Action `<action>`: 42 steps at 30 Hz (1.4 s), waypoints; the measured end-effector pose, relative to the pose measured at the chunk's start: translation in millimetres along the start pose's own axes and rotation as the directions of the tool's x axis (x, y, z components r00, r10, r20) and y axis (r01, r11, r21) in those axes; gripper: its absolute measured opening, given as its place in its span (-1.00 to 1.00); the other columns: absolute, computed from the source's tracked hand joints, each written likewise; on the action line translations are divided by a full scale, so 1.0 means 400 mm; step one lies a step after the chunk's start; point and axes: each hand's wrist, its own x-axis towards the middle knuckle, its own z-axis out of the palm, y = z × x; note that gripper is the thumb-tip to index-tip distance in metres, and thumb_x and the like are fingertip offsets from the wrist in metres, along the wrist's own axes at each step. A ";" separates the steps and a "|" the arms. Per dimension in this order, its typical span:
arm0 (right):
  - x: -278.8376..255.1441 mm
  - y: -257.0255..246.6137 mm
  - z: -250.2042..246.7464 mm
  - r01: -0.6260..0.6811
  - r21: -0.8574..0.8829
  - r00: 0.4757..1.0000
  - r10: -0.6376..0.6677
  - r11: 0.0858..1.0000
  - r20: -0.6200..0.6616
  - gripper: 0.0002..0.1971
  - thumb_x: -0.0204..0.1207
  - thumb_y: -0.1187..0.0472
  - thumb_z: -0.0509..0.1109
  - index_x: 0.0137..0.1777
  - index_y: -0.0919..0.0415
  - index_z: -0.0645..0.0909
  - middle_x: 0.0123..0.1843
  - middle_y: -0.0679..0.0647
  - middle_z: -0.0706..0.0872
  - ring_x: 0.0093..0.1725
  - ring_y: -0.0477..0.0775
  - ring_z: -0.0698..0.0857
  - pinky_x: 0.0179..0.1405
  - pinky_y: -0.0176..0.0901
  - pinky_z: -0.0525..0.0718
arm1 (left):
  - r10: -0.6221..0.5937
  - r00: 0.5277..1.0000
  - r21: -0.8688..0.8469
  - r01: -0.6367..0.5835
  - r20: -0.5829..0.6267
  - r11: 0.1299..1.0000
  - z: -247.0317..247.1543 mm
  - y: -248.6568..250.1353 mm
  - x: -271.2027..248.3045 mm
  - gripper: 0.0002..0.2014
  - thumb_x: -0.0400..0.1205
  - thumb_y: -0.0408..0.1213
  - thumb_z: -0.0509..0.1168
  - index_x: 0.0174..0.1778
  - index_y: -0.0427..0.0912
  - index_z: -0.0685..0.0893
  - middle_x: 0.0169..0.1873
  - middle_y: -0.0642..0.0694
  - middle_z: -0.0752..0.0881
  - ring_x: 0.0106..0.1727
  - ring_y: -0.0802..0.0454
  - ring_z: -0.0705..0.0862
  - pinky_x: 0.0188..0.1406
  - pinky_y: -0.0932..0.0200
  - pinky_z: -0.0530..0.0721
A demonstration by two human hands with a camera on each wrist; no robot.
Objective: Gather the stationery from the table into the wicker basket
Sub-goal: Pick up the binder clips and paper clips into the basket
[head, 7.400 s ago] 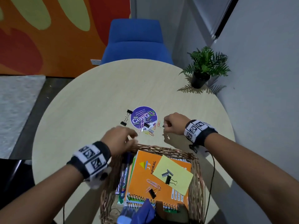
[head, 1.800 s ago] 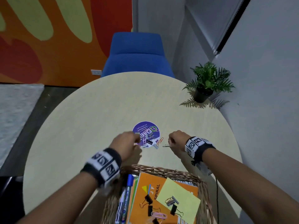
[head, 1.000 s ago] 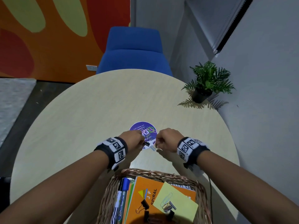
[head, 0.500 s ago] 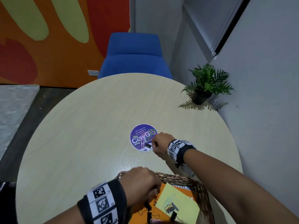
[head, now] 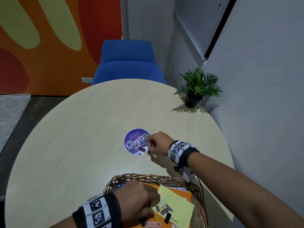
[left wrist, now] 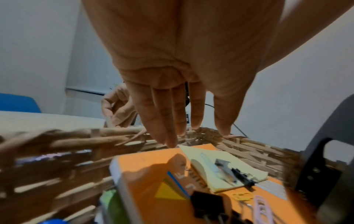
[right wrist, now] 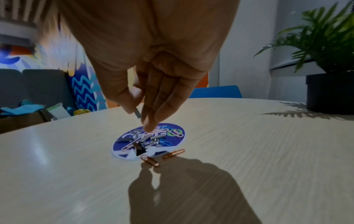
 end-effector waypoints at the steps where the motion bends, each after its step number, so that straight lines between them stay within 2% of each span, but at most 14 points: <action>1: -0.006 0.002 -0.005 -0.001 0.027 1.000 0.001 1.000 -0.015 -0.89 0.40 0.32 0.45 -0.23 0.08 0.62 -0.24 0.01 0.70 -0.10 0.20 0.75 -0.03 0.05 0.74 | -0.016 1.000 0.015 0.017 -0.017 1.000 -0.005 -0.006 -0.002 -0.67 0.54 0.08 0.07 0.11 0.06 0.56 0.18 0.06 0.65 0.14 -0.01 0.66 -0.02 -0.02 0.68; 4: -0.029 0.005 -0.017 0.005 0.095 0.999 -0.001 0.995 -0.042 -0.89 0.40 0.35 0.44 -0.22 0.14 0.61 -0.24 -0.02 0.69 -0.11 0.17 0.76 0.02 0.07 0.74 | -0.123 0.991 0.051 0.126 -0.051 0.991 -0.022 -0.028 -0.012 -0.65 0.62 0.07 0.10 0.32 0.14 0.49 0.30 0.13 0.61 0.21 0.04 0.65 0.15 0.01 0.65; 6: -0.050 0.004 -0.024 0.030 0.115 0.998 -0.023 0.993 -0.063 -0.95 0.41 0.37 0.43 -0.20 0.23 0.64 -0.25 0.00 0.69 -0.17 0.15 0.72 0.04 0.07 0.73 | -0.193 0.977 0.066 0.200 -0.092 0.978 -0.037 -0.046 -0.020 -0.66 0.64 0.06 0.10 0.31 0.16 0.51 0.25 0.13 0.63 0.19 0.05 0.66 0.12 0.03 0.65; 10: -0.120 -0.006 -0.046 0.064 0.177 0.997 -0.055 0.982 -0.055 -0.90 0.40 0.36 0.46 -0.17 0.15 0.66 -0.24 0.02 0.75 -0.26 0.00 0.66 -0.02 0.02 0.73 | -0.355 0.914 0.030 0.368 -0.199 0.929 -0.070 -0.110 -0.041 -0.64 0.63 0.09 0.15 0.31 0.13 0.58 0.25 0.18 0.67 0.20 0.10 0.68 0.09 0.11 0.61; 15: -0.259 -0.025 -0.035 0.085 0.237 0.990 -0.108 0.968 0.088 -0.77 0.45 0.34 0.47 0.09 0.19 0.60 -0.22 0.12 0.86 -0.35 -0.09 0.67 -0.21 -0.29 0.60 | -0.551 0.786 -0.050 0.561 -0.282 0.826 -0.103 -0.200 -0.069 -0.68 0.60 0.04 0.25 0.25 0.11 0.64 0.18 0.16 0.73 0.12 0.18 0.71 0.00 0.17 0.61; 19: -0.343 -0.026 -0.009 0.061 0.305 0.961 -0.139 0.950 0.239 -0.84 0.48 0.41 0.39 -0.01 0.23 0.74 -0.15 0.11 0.88 -0.26 -0.22 0.73 -0.14 -0.44 0.65 | -0.620 0.739 -0.067 0.627 -0.263 0.776 -0.117 -0.242 -0.069 -0.70 0.59 0.01 0.28 0.22 0.09 0.65 0.14 0.13 0.75 0.10 0.15 0.72 -0.03 0.16 0.62; 21: -0.365 -0.027 0.001 0.053 0.295 0.931 -0.154 0.954 0.331 -0.88 0.48 0.33 0.48 0.00 0.21 0.77 -0.16 0.00 0.88 -0.25 -0.29 0.73 -0.14 -0.53 0.59 | -0.619 0.746 -0.049 0.628 -0.246 0.777 -0.120 -0.251 -0.056 -0.70 0.59 -0.02 0.28 0.23 0.07 0.65 0.15 0.11 0.75 0.11 0.13 0.71 0.00 0.14 0.64; 23: -0.366 -0.026 0.005 0.070 0.208 0.930 -0.139 0.976 0.339 -0.78 0.40 0.12 0.60 0.02 0.13 0.78 -0.30 -0.20 0.77 -0.31 -0.30 0.67 -0.19 -0.45 0.56 | -0.606 0.763 -0.028 0.617 -0.225 0.787 -0.120 -0.257 -0.035 -0.70 0.59 -0.05 0.29 0.24 0.05 0.65 0.16 0.09 0.74 0.11 0.10 0.71 0.01 0.12 0.65; 26: -0.324 -0.013 -0.012 0.044 0.175 0.980 -0.077 0.984 0.183 -0.73 0.40 -0.05 0.58 0.01 0.07 0.78 -0.24 -0.16 0.78 -0.25 -0.19 0.70 -0.12 -0.18 0.68 | -0.590 0.788 -0.018 0.597 -0.174 0.802 -0.113 -0.271 0.005 -0.72 0.60 -0.09 0.29 0.21 0.01 0.68 0.17 0.03 0.73 0.10 0.04 0.69 0.03 0.09 0.65; 28: -0.273 -0.001 -0.028 0.021 0.169 0.998 -0.030 0.985 0.052 -0.80 0.47 0.00 0.53 0.00 0.07 0.78 -0.13 -0.06 0.82 -0.17 -0.03 0.75 -0.05 -0.07 0.72 | -0.594 0.793 -0.013 0.598 -0.135 0.801 -0.107 -0.284 0.032 -0.74 0.60 -0.14 0.26 0.18 0.01 0.70 0.18 -0.02 0.72 0.12 -0.02 0.68 0.07 0.06 0.65; 30: -0.210 0.009 -0.038 0.000 0.064 1.000 -0.001 0.998 0.013 -0.82 0.54 0.06 0.47 0.08 0.07 0.77 -0.06 -0.03 0.81 -0.15 0.00 0.71 0.00 -0.06 0.70 | -0.612 0.785 -0.009 0.614 -0.098 0.789 -0.104 -0.296 0.054 -0.74 0.59 -0.13 0.27 0.18 0.04 0.71 0.19 -0.06 0.69 0.14 -0.08 0.67 0.08 0.05 0.66; 35: -0.053 0.023 -0.001 -0.085 -0.233 0.991 0.106 0.969 0.080 -0.70 0.57 0.06 0.39 0.29 -0.04 0.70 0.14 0.02 0.78 0.13 0.12 0.71 -0.02 -0.11 0.58 | -0.573 0.818 0.077 0.575 -0.055 0.814 -0.088 -0.324 0.108 -0.67 0.59 -0.04 0.25 0.30 0.21 0.59 0.22 -0.11 0.54 0.20 -0.15 0.61 0.08 0.01 0.66; 38: -0.001 0.024 0.027 -0.092 -0.321 0.986 0.131 0.943 0.104 -0.74 0.55 0.10 0.39 0.21 -0.07 0.74 0.14 0.06 0.78 0.05 0.17 0.71 -0.12 -0.17 0.46 | -0.532 0.846 0.153 0.529 -0.029 0.834 -0.085 -0.328 0.137 -0.64 0.63 -0.05 0.20 0.37 0.19 0.55 0.20 -0.15 0.50 0.23 -0.18 0.56 0.09 -0.01 0.64; 42: 0.029 0.030 0.041 -0.087 -0.356 0.984 0.135 0.930 0.112 -0.76 0.54 0.10 0.40 0.19 -0.04 0.73 0.14 0.07 0.78 0.10 0.21 0.73 -0.05 -0.11 0.56 | -0.530 0.848 0.185 0.524 -0.020 0.831 -0.077 -0.333 0.153 -0.68 0.66 0.02 0.14 0.30 0.15 0.62 0.21 -0.11 0.49 0.25 -0.14 0.54 0.00 0.02 0.62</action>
